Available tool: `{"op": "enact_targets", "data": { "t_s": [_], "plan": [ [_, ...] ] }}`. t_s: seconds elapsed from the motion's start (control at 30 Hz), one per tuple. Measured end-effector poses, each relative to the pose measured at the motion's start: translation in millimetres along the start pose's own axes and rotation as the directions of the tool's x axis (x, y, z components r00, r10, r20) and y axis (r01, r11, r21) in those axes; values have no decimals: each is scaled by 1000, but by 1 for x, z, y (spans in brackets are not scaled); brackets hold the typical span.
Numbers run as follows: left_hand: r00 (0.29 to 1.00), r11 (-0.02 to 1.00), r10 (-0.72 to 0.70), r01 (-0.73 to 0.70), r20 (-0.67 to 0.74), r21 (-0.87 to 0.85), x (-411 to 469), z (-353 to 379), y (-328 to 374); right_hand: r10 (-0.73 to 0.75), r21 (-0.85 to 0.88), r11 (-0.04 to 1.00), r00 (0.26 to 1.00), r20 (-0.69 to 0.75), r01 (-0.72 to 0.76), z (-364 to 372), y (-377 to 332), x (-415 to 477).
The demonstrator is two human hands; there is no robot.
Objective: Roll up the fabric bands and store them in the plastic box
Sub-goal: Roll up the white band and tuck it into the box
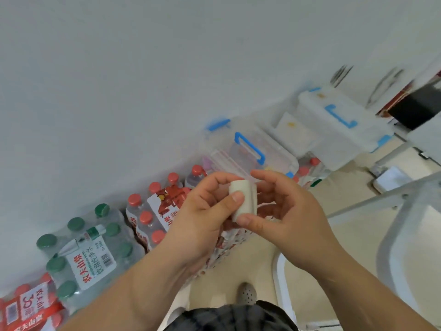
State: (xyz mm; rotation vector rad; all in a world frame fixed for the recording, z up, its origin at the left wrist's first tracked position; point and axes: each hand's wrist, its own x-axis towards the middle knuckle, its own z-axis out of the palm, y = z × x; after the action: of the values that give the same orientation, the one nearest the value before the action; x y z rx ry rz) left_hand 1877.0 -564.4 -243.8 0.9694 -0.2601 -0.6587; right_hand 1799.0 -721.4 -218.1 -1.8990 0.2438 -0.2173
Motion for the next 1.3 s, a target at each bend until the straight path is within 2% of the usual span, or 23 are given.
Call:
{"op": "enact_targets", "data": {
  "t_s": [0.13, 0.2, 0.4, 0.6, 0.8, 0.87, 1.03, 1.13, 1.23, 1.3],
  "plan": [
    [998, 1000, -12, 10, 69, 21, 23, 28, -5, 74, 203, 978, 987, -142, -44, -30, 5, 13],
    [999, 999, -1, -1, 48, 46, 36, 45, -11, 91, 257, 965, 985, -146, -51, -49, 7, 22],
    [1000, 998, -13, 15, -20, 63, 79, 96, -34, 101, 207, 973, 995, -6, -97, -124, 23, 57],
    [997, 995, -46, 51, -61, 87, 115, 135, -56, 111, 206, 973, 994, -6, -107, -180, 52, 87],
    [986, 971, 36, 4, -164, 237, 143, 163, -77, 83, 176, 982, 993, -84, -67, -197, 73, 93],
    [980, 946, 78, -14, -183, 324, 151, 168, -78, 65, 158, 986, 997, -52, -56, -204, 76, 93],
    [977, 868, 101, 4, -185, 497, 175, 173, -67, 38, 273, 961, 999, 29, -44, -220, 79, 103],
    [984, 838, 21, 79, -176, 540, 198, 170, -55, -22, 179, 984, 999, 44, 14, -227, 83, 120],
    [987, 778, -14, 110, -158, 618, 222, 161, -46, -48, -15, 999, 995, 87, 50, -227, 92, 143],
    [980, 717, -2, 141, -199, 683, 235, 150, -43, -55, -201, 978, 998, 39, 62, -222, 103, 160]
  ]
}}
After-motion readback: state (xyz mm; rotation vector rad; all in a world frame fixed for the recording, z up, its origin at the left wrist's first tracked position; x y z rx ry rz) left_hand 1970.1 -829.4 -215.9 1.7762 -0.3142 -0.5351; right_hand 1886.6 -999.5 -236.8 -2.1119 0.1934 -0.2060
